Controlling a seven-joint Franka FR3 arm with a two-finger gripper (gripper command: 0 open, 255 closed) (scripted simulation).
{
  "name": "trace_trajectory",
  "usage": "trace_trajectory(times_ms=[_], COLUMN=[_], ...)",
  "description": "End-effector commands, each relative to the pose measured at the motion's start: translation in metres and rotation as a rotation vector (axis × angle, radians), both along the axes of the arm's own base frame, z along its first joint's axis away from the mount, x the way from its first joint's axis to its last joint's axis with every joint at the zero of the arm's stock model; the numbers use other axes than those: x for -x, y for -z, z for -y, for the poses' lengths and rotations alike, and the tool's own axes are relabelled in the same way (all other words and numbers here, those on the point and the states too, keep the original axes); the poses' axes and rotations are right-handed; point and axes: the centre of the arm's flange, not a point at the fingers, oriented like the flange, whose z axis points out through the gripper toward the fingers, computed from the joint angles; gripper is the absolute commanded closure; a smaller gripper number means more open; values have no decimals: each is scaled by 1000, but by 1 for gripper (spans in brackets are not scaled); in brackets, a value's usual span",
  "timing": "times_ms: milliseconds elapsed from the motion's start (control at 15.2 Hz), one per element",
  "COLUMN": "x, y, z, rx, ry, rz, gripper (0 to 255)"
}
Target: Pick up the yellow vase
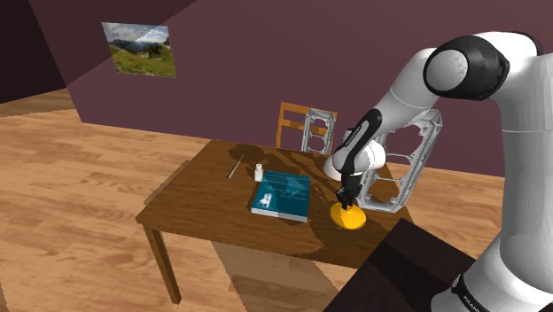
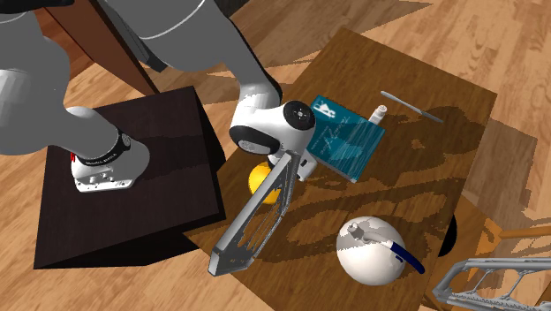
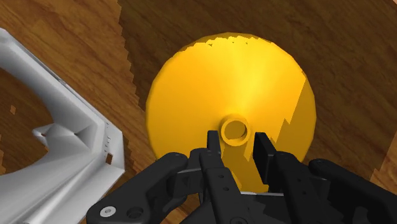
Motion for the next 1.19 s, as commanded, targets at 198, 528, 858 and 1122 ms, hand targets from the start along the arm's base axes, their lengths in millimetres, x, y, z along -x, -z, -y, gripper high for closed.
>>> trace_trajectory(times_ms=[198, 528, 858, 1122], x=[0, 0, 0, 0], y=[-15, -41, -67, -79], z=[-1, -1, -1, -1], rx=[-1, -1, -1, -1], ry=[-1, -1, -1, -1], rz=[-2, -2, -2, -2], gripper=[255, 255, 255, 255])
